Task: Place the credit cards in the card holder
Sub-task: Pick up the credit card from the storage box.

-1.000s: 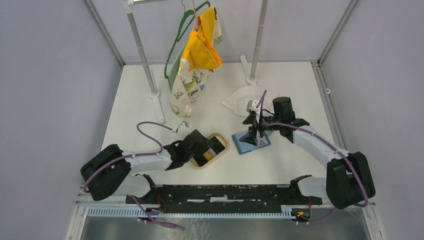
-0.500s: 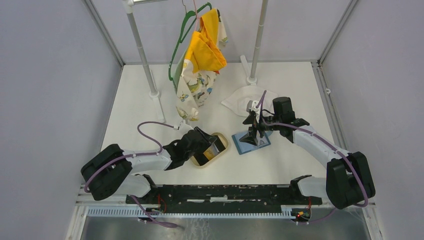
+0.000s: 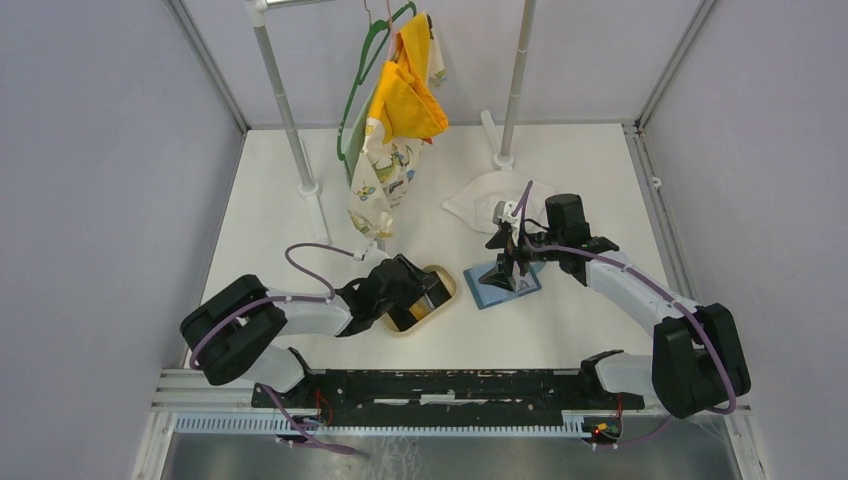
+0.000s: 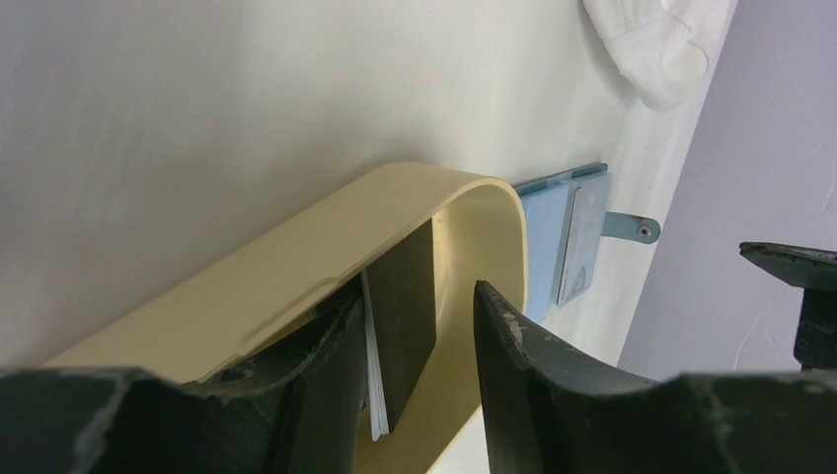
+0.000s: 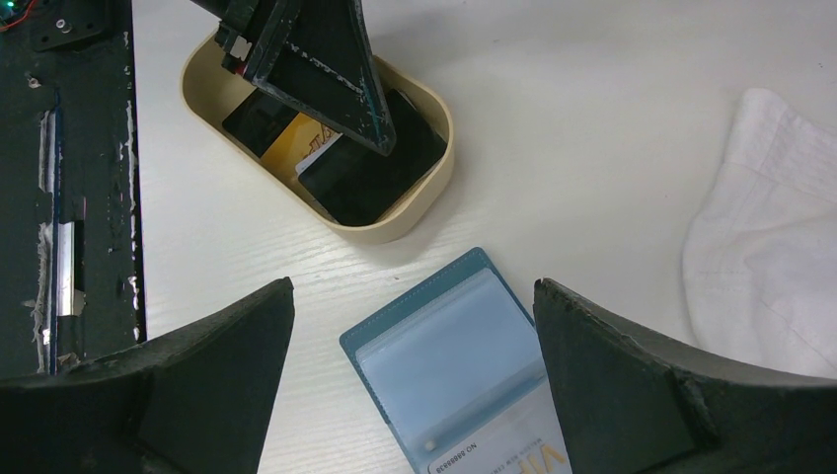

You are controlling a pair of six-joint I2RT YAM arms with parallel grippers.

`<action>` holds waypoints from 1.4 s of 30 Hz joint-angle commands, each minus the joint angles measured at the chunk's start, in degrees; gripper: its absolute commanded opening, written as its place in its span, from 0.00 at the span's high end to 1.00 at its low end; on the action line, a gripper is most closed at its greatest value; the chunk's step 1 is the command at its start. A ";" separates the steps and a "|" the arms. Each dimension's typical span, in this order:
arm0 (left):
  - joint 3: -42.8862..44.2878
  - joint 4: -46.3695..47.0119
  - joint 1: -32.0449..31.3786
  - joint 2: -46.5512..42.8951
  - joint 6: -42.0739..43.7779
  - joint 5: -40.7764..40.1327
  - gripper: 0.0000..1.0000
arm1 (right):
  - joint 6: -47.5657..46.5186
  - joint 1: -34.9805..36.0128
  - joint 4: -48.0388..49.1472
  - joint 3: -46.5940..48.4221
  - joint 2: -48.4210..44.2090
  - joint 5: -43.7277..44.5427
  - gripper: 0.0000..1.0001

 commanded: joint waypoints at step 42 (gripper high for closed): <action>2.66 -0.61 3.06 0.71 6.10 8.06 0.58 | -1.21 -0.23 -0.07 1.39 -0.78 -0.18 0.03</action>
